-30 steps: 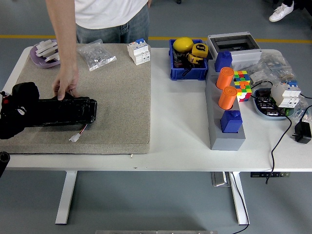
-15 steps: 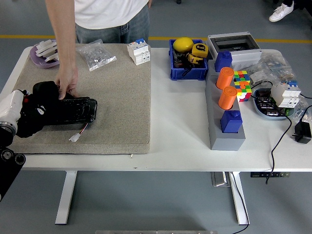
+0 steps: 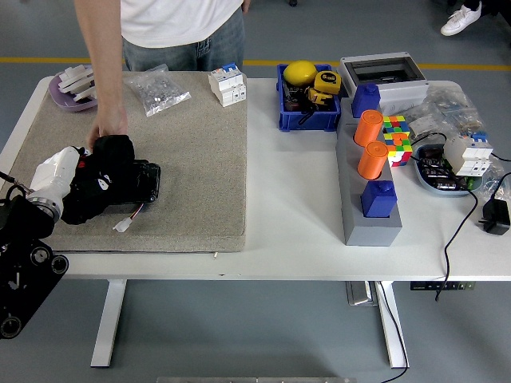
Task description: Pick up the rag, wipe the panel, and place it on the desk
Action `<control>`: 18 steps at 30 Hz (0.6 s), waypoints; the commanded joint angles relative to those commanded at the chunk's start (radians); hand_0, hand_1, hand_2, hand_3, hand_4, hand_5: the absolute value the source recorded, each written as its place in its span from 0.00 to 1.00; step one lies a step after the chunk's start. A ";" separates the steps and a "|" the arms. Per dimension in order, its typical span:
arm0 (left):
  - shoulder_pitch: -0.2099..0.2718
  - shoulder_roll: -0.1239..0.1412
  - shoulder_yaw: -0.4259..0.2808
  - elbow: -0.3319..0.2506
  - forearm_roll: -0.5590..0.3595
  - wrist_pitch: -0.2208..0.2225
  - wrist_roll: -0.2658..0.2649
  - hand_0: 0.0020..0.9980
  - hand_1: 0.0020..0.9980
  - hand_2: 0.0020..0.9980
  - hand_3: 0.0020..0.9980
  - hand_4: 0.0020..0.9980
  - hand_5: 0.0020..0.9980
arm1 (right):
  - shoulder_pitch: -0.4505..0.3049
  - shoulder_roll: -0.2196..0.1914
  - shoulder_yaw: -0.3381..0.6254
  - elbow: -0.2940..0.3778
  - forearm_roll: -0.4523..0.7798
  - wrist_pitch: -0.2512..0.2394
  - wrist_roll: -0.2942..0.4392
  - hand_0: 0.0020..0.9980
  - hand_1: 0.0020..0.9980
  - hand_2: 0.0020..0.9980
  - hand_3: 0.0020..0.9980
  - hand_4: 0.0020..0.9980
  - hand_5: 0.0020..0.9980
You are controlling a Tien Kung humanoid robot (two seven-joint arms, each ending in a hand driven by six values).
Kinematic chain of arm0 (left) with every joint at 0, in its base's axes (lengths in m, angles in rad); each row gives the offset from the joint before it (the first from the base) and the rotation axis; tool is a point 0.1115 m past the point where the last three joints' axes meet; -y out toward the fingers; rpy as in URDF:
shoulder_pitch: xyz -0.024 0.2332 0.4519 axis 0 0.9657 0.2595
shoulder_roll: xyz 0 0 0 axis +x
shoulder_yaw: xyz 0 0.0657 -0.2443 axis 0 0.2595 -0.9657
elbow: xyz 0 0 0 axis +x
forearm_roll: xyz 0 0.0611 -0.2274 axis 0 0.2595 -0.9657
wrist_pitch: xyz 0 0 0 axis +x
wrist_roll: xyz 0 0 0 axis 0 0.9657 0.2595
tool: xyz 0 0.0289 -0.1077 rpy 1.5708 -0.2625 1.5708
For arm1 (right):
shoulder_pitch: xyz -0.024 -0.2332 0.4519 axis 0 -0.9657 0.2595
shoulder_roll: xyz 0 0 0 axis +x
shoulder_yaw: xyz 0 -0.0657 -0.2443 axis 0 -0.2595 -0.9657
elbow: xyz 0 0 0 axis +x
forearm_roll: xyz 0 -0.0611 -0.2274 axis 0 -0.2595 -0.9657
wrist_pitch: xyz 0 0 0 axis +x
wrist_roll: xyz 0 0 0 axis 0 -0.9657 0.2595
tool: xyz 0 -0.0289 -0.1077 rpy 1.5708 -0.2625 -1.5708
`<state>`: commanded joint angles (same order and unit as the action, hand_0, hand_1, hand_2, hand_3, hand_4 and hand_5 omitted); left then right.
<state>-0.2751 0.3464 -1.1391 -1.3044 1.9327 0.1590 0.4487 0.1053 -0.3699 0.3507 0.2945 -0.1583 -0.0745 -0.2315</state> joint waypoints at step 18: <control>-0.063 -0.018 0.123 -0.029 -0.006 -0.011 0.042 0.21 0.19 0.53 0.55 0.52 0.06 | 0.005 -0.001 -0.006 0.000 0.005 0.002 0.000 0.67 0.69 0.70 0.63 0.97 0.47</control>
<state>-0.3382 0.3280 -1.0165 -1.3331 1.9263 0.1478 0.4909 0.1104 -0.3713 0.3444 0.2948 -0.1535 -0.0723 -0.2311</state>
